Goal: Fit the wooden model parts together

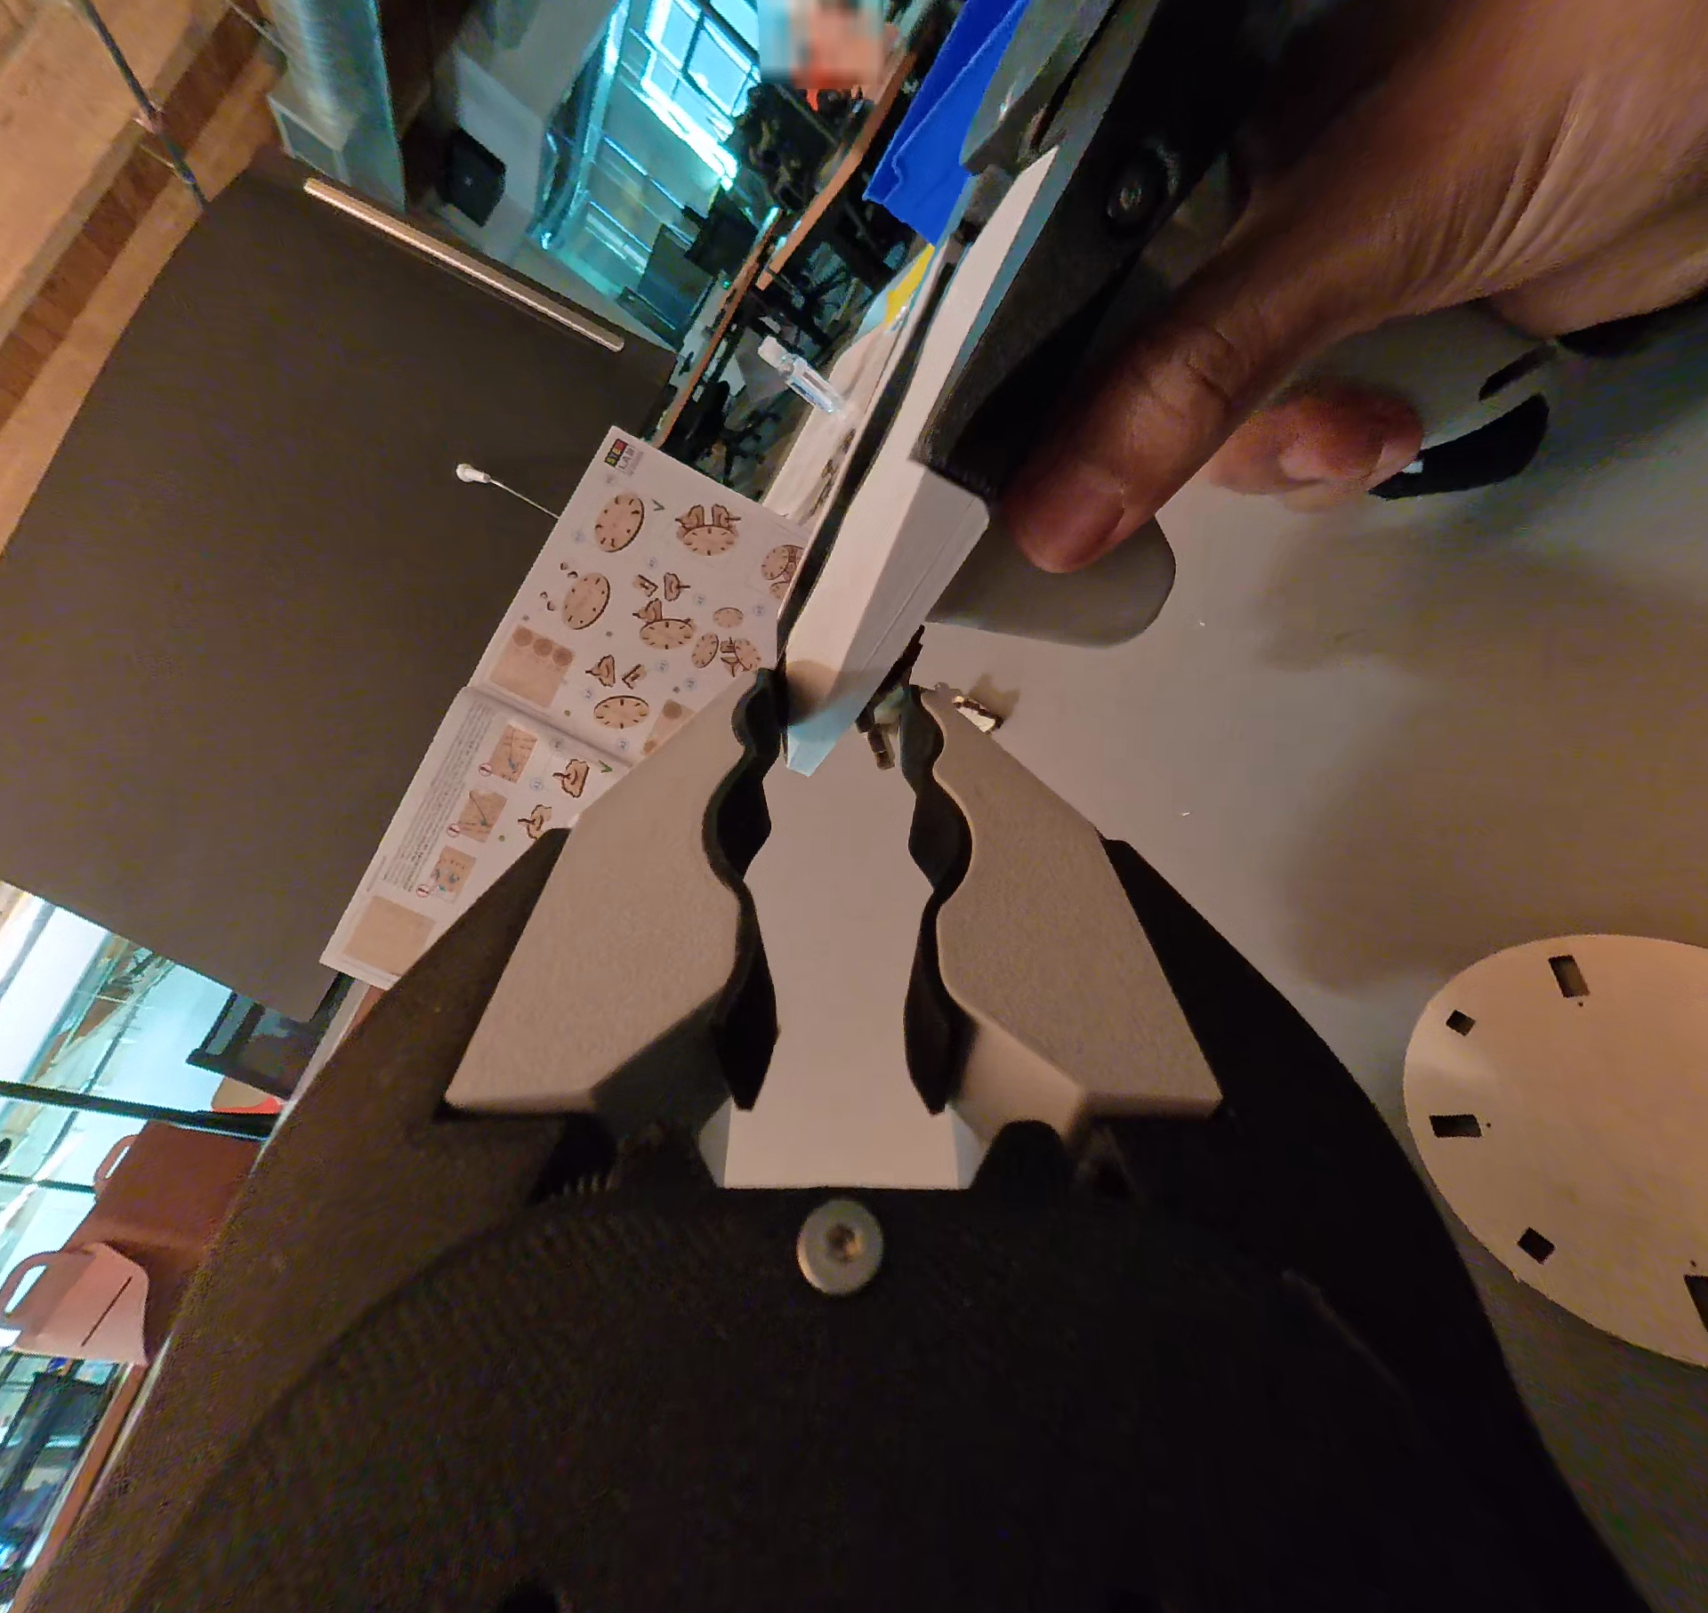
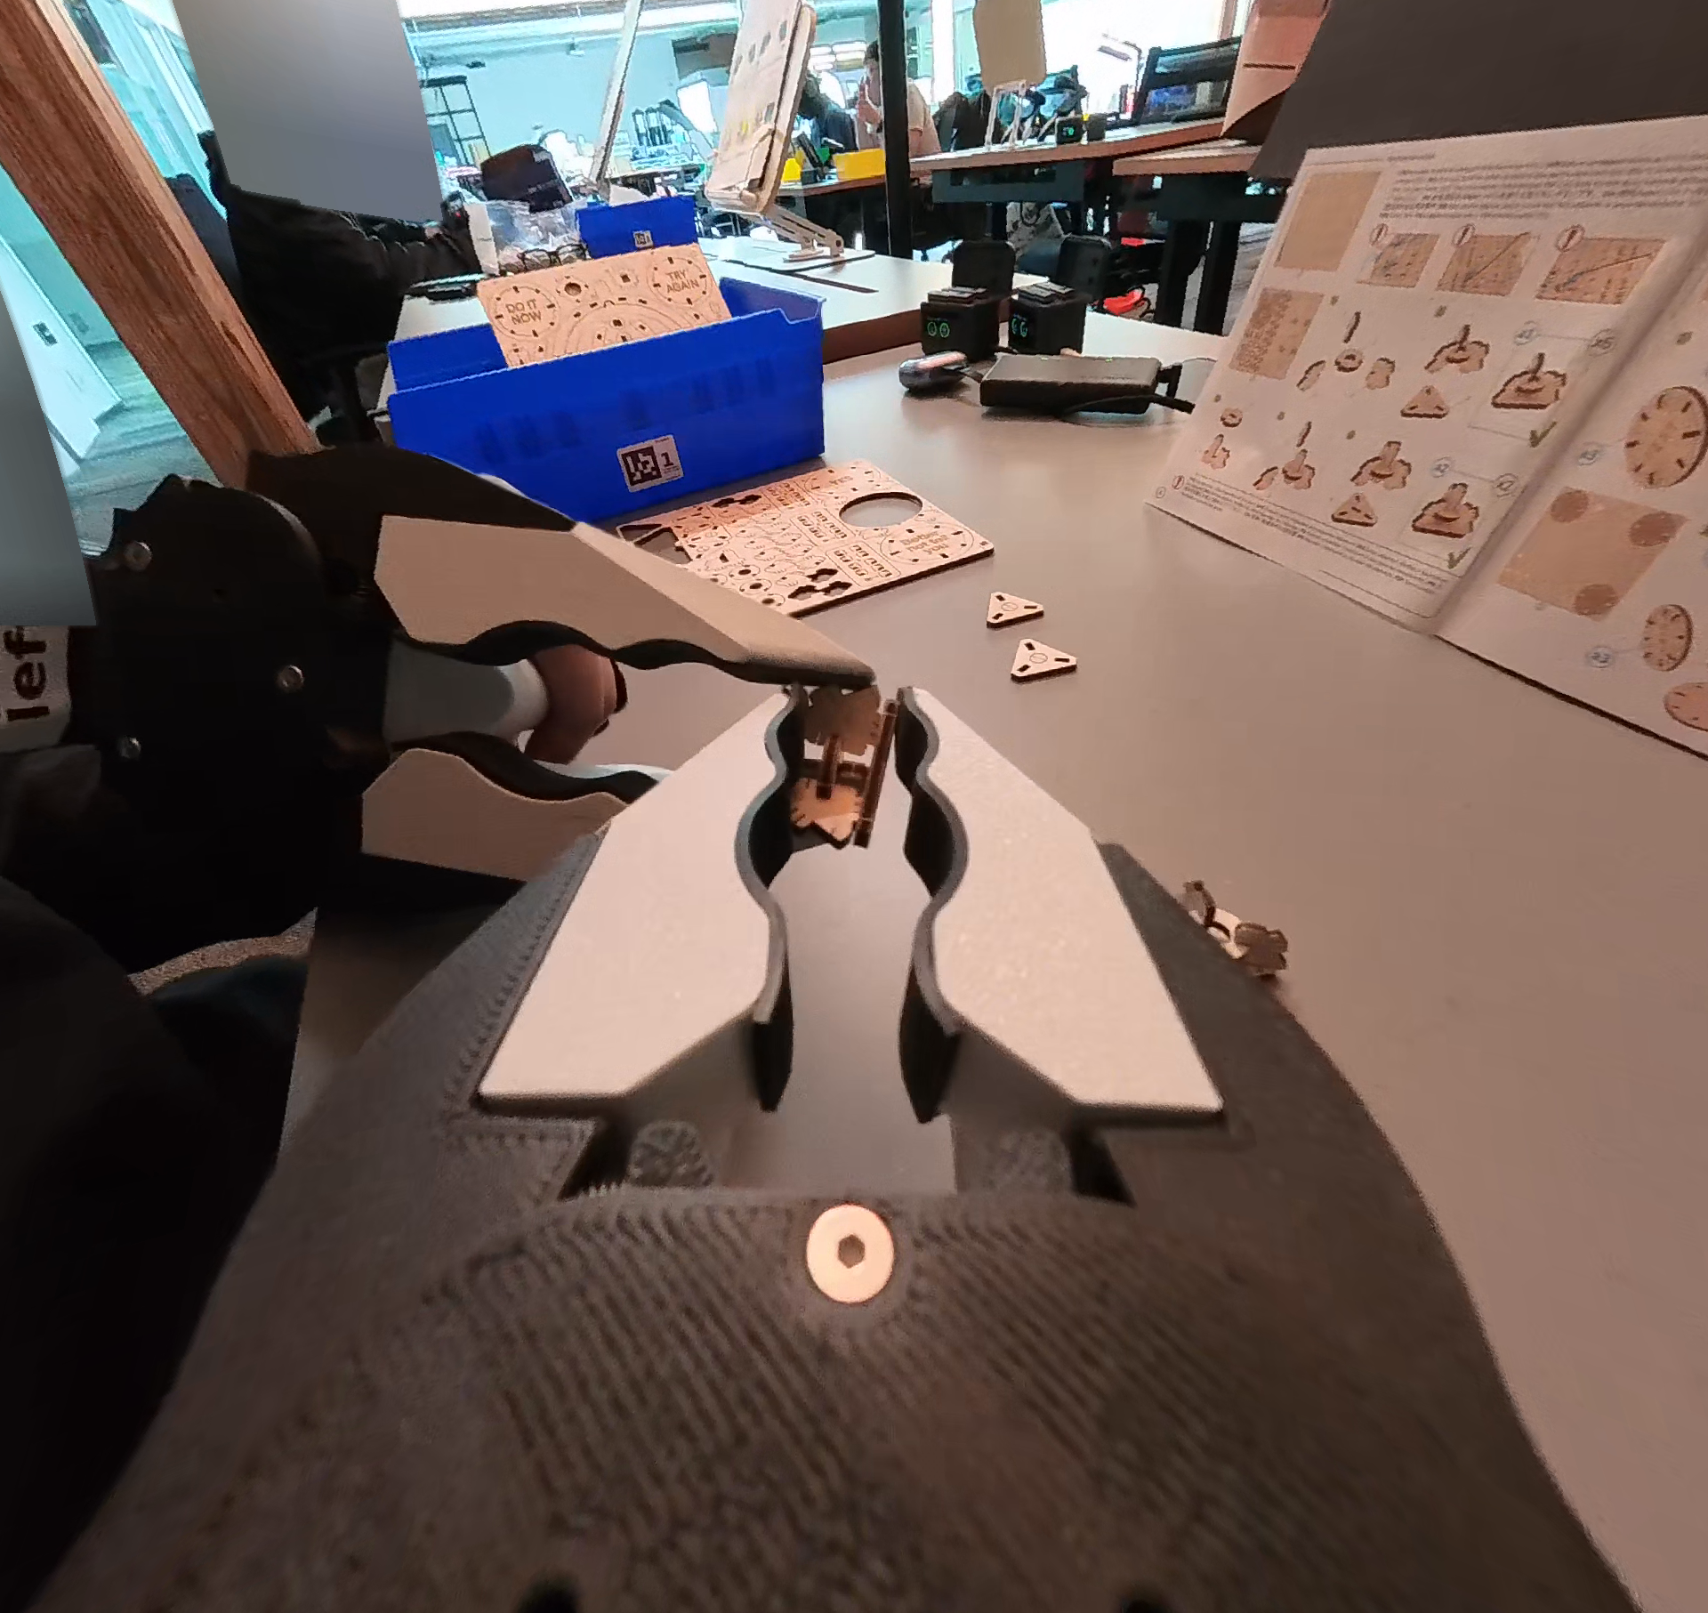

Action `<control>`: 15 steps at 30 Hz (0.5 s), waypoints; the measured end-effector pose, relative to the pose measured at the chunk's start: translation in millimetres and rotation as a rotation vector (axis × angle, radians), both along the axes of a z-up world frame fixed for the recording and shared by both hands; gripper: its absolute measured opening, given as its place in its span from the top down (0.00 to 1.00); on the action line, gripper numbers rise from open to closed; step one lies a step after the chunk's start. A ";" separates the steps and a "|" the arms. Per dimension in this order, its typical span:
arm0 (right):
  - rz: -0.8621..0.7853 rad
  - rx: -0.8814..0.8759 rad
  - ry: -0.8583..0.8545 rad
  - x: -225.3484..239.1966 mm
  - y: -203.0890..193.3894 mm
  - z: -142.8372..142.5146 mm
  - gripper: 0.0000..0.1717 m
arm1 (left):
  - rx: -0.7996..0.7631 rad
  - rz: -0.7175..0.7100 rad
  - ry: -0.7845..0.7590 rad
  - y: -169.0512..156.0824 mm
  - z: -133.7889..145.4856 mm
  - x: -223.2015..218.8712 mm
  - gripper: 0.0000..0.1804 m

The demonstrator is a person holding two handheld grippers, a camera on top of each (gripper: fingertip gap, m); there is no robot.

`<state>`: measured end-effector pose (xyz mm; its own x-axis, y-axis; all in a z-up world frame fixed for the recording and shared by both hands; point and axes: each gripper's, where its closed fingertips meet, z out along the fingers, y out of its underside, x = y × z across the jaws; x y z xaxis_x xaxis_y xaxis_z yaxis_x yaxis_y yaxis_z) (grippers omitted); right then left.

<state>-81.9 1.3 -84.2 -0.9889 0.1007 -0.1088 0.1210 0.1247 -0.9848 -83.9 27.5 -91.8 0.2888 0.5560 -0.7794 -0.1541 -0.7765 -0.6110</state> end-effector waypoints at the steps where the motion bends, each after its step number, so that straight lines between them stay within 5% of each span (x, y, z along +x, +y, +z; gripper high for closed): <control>1: -0.001 0.004 0.003 0.1 0.1 0.2 0.90 | 0.002 0.001 0.002 0.1 0.4 0.0 0.86; 15: -0.026 0.041 0.033 0.7 1.8 1.4 0.90 | 0.011 0.011 0.014 2.0 2.8 0.1 0.86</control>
